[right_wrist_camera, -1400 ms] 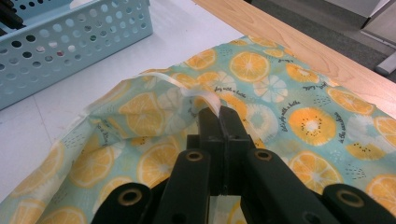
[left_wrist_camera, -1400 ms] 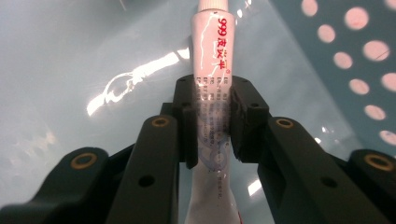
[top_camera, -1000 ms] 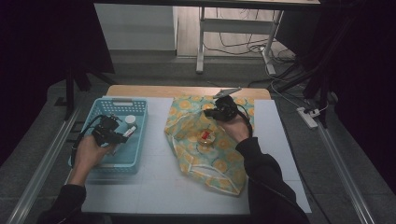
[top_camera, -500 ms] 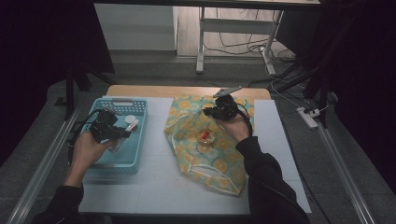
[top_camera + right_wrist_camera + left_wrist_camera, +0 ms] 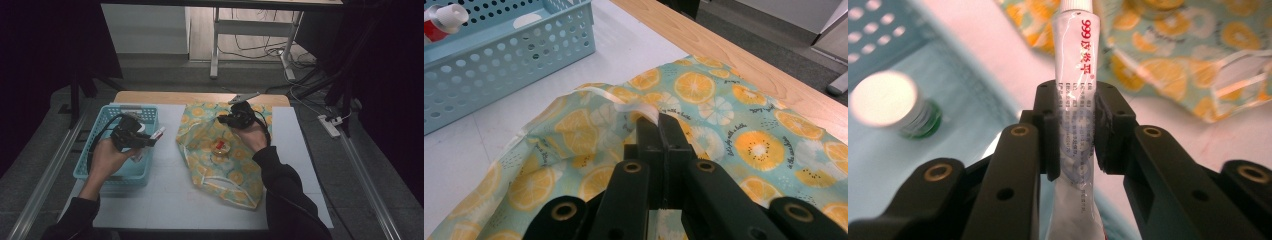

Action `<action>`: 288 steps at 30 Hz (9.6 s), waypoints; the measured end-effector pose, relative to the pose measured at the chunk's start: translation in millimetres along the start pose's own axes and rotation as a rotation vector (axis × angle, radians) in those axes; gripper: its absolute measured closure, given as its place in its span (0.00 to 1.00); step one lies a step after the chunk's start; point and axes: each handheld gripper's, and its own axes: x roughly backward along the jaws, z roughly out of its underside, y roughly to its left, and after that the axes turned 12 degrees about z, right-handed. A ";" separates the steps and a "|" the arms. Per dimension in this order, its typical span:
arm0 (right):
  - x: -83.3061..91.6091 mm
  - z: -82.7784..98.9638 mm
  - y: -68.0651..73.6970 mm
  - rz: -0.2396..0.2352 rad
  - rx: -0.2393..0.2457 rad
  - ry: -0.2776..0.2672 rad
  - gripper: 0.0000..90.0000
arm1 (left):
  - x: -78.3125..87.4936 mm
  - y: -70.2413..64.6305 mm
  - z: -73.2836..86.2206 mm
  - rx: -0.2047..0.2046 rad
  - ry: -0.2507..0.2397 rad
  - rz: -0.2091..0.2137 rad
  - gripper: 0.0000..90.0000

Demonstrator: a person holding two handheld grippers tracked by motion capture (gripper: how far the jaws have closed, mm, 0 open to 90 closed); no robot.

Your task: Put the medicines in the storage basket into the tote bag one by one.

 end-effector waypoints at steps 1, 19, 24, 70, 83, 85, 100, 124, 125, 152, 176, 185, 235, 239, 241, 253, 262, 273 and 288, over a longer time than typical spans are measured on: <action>0.2 -0.3 0.2 0.000 -0.002 0.000 1.00 | -1.4 -2.4 -2.7 -0.009 0.000 0.006 0.82; 4.0 -1.7 -0.4 -0.003 0.001 -0.011 1.00 | -57.8 -43.1 -53.7 -0.125 0.051 0.089 0.82; 4.6 -0.5 -0.4 -0.003 0.001 -0.012 1.00 | -73.5 -48.0 -64.2 -0.138 0.063 0.100 0.82; 1.3 2.0 -6.5 0.020 -0.011 -0.016 1.00 | -183.9 -46.6 -120.7 -0.237 0.078 0.036 0.82; -1.1 5.1 -6.6 0.030 -0.012 -0.014 1.00 | -197.5 -36.3 -120.7 -0.232 0.070 0.022 0.80; -1.3 5.8 -6.6 0.032 -0.013 -0.014 1.00 | -199.5 -35.1 -119.5 -0.226 0.065 0.026 0.76; -0.3 8.1 -7.5 0.036 -0.012 -0.016 1.00 | -177.2 -38.7 -119.1 -0.189 0.022 0.090 0.52; 0.0 6.7 -6.4 0.032 -0.009 -0.003 1.00 | -128.9 -42.3 -96.2 -0.146 -0.054 0.173 0.07; -0.3 6.9 -6.1 0.031 -0.009 -0.001 1.00 | -126.9 -41.4 -94.6 -0.145 -0.055 0.178 0.06; 0.1 8.0 -5.5 0.032 -0.010 0.004 1.00 | -66.8 -9.3 -58.6 -0.141 -0.118 0.118 0.02; 0.0 8.8 -4.1 0.035 -0.001 0.006 1.00 | -3.0 51.9 -10.3 0.023 -0.196 -0.111 0.03; -1.1 9.9 -3.3 0.033 0.000 0.011 1.00 | 0.0 77.1 4.3 0.084 -0.192 -0.164 0.02; -2.5 13.3 -2.6 0.019 0.002 0.015 1.00 | -40.1 120.0 7.7 0.135 0.040 -0.215 0.55; -3.2 14.2 -2.9 0.020 0.001 0.015 1.00 | -38.3 119.7 8.1 0.161 0.041 -0.214 0.55; -3.2 14.0 -2.7 0.020 0.002 0.016 1.00 | -36.9 119.2 8.0 0.169 0.031 -0.210 0.55; -1.6 11.0 -2.9 0.022 0.002 0.007 1.00 | -15.9 108.4 2.9 0.171 -0.036 -0.182 0.55; -1.7 10.7 -2.7 0.022 0.000 0.007 1.00 | 2.8 91.8 -3.4 0.135 -0.065 -0.176 0.55; 0.0 8.4 -3.8 0.018 -0.004 -0.001 1.00 | 13.7 68.3 -14.2 0.061 -0.087 -0.147 0.56; 2.7 7.1 -5.2 0.014 -0.013 -0.008 1.00 | -3.5 24.8 -41.5 -0.062 -0.073 -0.063 0.56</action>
